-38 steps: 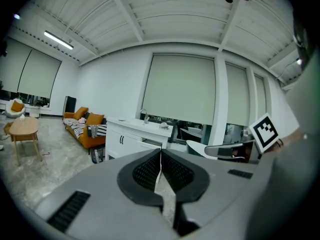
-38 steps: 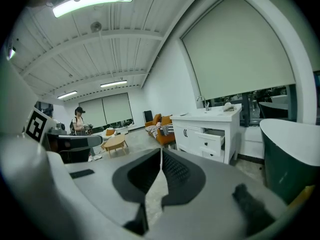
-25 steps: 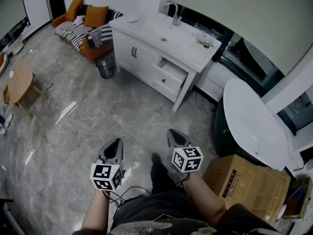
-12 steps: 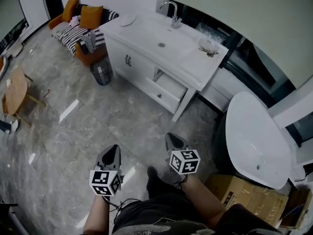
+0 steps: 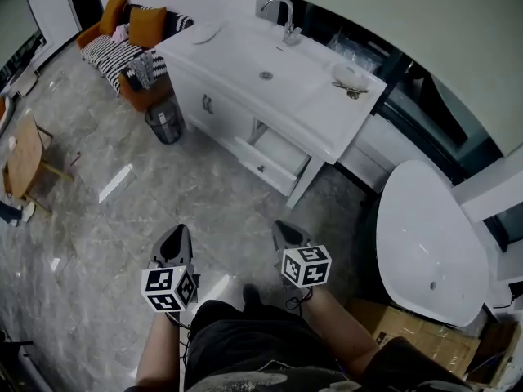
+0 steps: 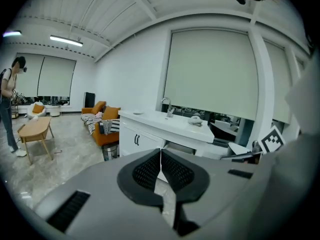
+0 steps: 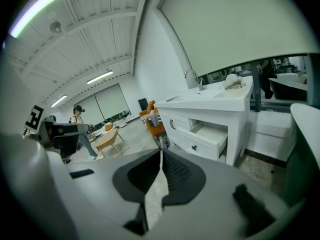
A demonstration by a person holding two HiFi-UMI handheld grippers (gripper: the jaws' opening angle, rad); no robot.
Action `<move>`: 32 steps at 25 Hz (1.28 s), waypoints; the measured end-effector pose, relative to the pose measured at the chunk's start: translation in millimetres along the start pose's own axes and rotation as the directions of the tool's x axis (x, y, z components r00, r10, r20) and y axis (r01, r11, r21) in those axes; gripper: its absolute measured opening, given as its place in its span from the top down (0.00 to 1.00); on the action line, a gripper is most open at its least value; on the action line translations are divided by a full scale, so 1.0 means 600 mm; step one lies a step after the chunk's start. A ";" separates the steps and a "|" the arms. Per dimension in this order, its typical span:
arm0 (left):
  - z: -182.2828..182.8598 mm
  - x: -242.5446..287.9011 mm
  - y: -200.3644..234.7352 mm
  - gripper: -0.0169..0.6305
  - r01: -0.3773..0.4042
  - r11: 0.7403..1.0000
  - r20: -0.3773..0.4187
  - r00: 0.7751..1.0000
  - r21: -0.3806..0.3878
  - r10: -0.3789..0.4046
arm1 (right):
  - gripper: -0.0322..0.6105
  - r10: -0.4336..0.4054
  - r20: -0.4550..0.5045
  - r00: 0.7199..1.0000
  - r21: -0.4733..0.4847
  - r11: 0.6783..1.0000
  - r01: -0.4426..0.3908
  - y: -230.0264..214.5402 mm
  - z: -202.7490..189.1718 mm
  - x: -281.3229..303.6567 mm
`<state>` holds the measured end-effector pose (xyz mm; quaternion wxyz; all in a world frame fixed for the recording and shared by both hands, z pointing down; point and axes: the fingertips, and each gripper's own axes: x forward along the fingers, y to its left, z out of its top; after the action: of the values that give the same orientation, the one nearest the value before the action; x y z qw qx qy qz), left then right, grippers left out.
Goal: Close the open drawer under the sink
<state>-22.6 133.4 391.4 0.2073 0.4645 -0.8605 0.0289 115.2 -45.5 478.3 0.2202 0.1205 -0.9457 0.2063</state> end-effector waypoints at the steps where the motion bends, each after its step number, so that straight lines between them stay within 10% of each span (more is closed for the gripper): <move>1: 0.008 0.008 0.001 0.95 0.002 1.000 0.003 1.000 0.005 -0.002 | 0.91 0.003 -0.002 1.000 -0.001 1.000 -0.003 -0.001 0.002 0.003; 23: 0.038 0.223 0.003 0.95 0.195 0.978 -0.090 0.978 0.076 -0.188 | 0.91 -0.171 -0.015 0.985 0.114 0.979 0.172 -0.095 0.018 0.105; 32: 0.039 0.385 0.074 0.95 0.387 0.919 -0.205 0.908 0.081 -0.364 | 0.91 -0.413 0.005 0.911 0.275 0.876 0.396 -0.116 0.031 0.205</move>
<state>-177.6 -29.1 465.0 0.2600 0.6284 -0.7285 0.0832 22.9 -132.6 544.0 0.2098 0.3506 -0.8694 0.2777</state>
